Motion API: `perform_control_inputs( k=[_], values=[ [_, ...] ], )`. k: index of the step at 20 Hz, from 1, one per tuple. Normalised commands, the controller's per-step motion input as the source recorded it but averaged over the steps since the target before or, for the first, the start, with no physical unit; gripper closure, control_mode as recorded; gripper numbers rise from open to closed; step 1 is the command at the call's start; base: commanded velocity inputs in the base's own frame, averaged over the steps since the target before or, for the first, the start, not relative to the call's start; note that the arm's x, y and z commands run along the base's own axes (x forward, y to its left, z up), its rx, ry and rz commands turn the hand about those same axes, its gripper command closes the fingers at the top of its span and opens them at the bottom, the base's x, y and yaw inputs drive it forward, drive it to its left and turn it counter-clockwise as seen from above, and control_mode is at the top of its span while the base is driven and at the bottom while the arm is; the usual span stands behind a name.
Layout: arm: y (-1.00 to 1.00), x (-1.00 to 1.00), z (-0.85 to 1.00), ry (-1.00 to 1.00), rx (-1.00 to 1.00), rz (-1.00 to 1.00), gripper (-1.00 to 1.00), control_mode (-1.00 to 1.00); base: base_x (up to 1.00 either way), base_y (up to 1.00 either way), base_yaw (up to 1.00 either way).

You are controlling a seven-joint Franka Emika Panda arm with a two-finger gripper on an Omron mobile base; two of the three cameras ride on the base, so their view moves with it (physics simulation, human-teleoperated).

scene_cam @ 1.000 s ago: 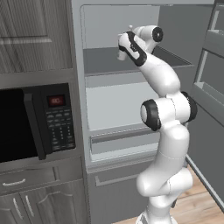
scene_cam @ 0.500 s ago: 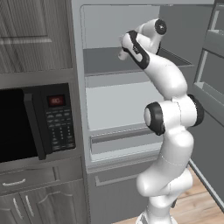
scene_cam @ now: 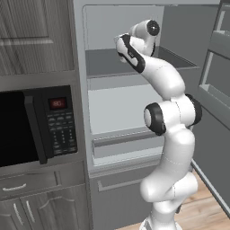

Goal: Place the liquor and beer on the top shelf of the fridge to keep them out of children's reach, and place the broccoli on lower shelves for easy access.

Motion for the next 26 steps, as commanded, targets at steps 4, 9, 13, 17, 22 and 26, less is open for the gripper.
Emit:
perform_control_inputs(
  k=[4, 9, 13, 17, 22, 26],
  values=[
    [0.11, 0.21, 0.00, 0.00, 0.00, 0.00, -1.00, -1.00, 0.00, 0.00, 0.00],
    [0.00, 0.00, 0.00, 0.00, -0.01, 0.00, -1.00, -1.00, 0.00, 0.00, 0.00],
    [0.00, 0.00, 0.00, 0.00, -0.01, 0.00, -1.00, -1.00, 0.00, 0.00, 0.00],
    [0.00, -0.30, 0.00, 0.00, -0.02, 0.00, -1.00, -1.00, 0.00, 0.00, 0.00],
    [0.00, -0.63, -0.23, 0.00, -0.03, 0.00, -1.00, -1.00, 0.00, 0.00, 0.00],
    [0.00, -0.70, -0.59, -0.01, -0.01, 0.00, -1.00, -1.00, 0.00, 0.00, 0.00]
  ],
)
